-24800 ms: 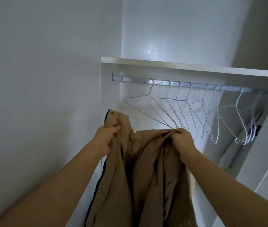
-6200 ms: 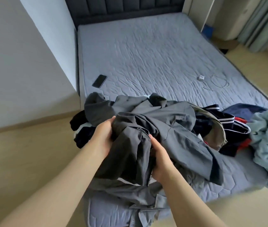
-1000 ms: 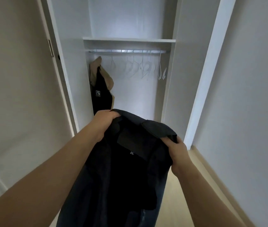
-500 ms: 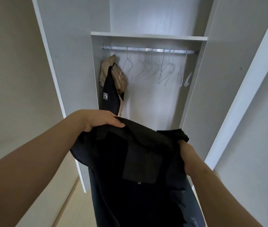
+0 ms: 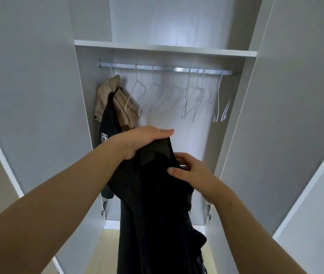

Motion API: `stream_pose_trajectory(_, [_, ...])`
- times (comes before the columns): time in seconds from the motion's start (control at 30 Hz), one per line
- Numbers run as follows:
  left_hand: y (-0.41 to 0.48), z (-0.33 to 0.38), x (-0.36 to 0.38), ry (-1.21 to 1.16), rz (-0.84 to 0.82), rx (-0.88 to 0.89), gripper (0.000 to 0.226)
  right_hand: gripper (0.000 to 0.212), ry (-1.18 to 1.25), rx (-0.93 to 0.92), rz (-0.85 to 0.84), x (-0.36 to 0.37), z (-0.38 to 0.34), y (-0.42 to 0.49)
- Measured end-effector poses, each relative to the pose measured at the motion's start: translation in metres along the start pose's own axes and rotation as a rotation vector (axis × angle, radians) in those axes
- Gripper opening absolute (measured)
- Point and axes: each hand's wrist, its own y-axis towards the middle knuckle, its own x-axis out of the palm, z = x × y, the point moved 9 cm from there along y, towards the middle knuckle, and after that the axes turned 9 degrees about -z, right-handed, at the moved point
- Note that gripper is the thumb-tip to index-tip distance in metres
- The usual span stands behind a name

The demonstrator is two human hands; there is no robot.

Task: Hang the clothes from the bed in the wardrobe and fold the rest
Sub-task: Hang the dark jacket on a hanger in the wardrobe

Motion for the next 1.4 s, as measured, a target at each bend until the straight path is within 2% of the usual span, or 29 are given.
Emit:
stream_pose_trajectory(0.07, [0.029,0.007,-0.031,-0.009,0.014,0.019,0.037,0.007,-0.065,0.03,0.051,-0.017,0.005,0.041])
stream_pose_trajectory(0.13, [0.052,0.012,-0.054,0.012,-0.017,0.044,0.035,0.022,-0.072,-0.002,0.166,-0.038,0.002,0.074])
stream_pose_trajectory(0.2, [0.075,0.017,-0.075,0.046,-0.067,0.06,0.034,0.024,-0.089,-0.02,0.249,-0.055,-0.002,0.109])
stream_pose_trajectory(0.3, [0.101,0.021,-0.103,0.146,-0.106,0.054,0.034,0.027,-0.026,-0.022,0.281,-0.07,0.004,0.154])
stream_pose_trajectory(0.43, [0.133,0.026,-0.139,0.66,-0.093,0.028,0.022,0.037,-0.02,-0.012,0.315,-0.077,0.016,0.214])
stream_pose_trajectory(0.57, [0.166,0.02,-0.182,1.037,0.017,-0.018,0.029,0.046,0.188,-0.009,0.306,-0.086,0.023,0.275])
stream_pose_trajectory(0.63, [0.184,0.002,-0.205,1.189,0.059,-0.127,0.028,0.049,0.249,-0.011,0.304,-0.095,0.021,0.302])
stream_pose_trajectory(0.7, [0.201,-0.017,-0.235,1.233,0.135,-0.266,0.019,0.051,0.314,-0.024,0.275,-0.105,0.019,0.33])
stream_pose_trajectory(0.8, [0.209,-0.033,-0.282,1.094,0.334,-0.338,0.019,0.046,0.4,-0.009,0.234,-0.112,0.022,0.367])
stream_pose_trajectory(0.9, [0.211,-0.05,-0.316,0.926,0.533,-0.284,0.023,0.049,0.438,0.024,0.159,-0.107,0.029,0.396])
stream_pose_trajectory(0.93, [0.208,-0.058,-0.327,0.789,0.621,-0.236,0.021,0.051,0.445,0.034,0.139,-0.103,0.032,0.403])
stream_pose_trajectory(0.97, [0.202,-0.071,-0.339,0.55,0.715,-0.179,0.02,0.05,0.45,0.05,0.122,-0.1,0.034,0.409])
stream_pose_trajectory(1.03, [0.188,-0.106,-0.356,-0.069,0.881,-0.034,0.02,0.043,0.466,0.094,0.094,-0.092,0.037,0.419])
stream_pose_trajectory(1.07, [0.181,-0.125,-0.362,-0.298,0.974,0.028,0.022,0.039,0.485,0.115,0.088,-0.09,0.038,0.425])
stream_pose_trajectory(1.13, [0.17,-0.157,-0.367,-0.521,1.16,0.08,0.025,0.035,0.538,0.139,0.104,-0.086,0.038,0.437])
stream_pose_trajectory(1.17, [0.172,-0.171,-0.365,-0.606,1.195,0.101,0.024,0.035,0.56,0.144,0.115,-0.084,0.037,0.443])
stream_pose_trajectory(1.2, [0.181,-0.182,-0.361,-0.696,1.162,0.115,0.023,0.035,0.572,0.144,0.122,-0.082,0.033,0.449])
stream_pose_trajectory(1.27, [0.214,-0.196,-0.344,-0.808,0.913,0.065,0.037,0.031,0.575,0.145,0.136,-0.076,0.025,0.46])
stream_pose_trajectory(1.33, [0.237,-0.204,-0.321,-0.641,0.645,-0.133,0.049,0.028,0.587,0.137,0.162,-0.075,0.02,0.469])
stream_pose_trajectory(1.4, [0.246,-0.211,-0.314,-0.473,0.505,-0.263,0.055,0.027,0.6,0.133,0.185,-0.076,0.017,0.473])
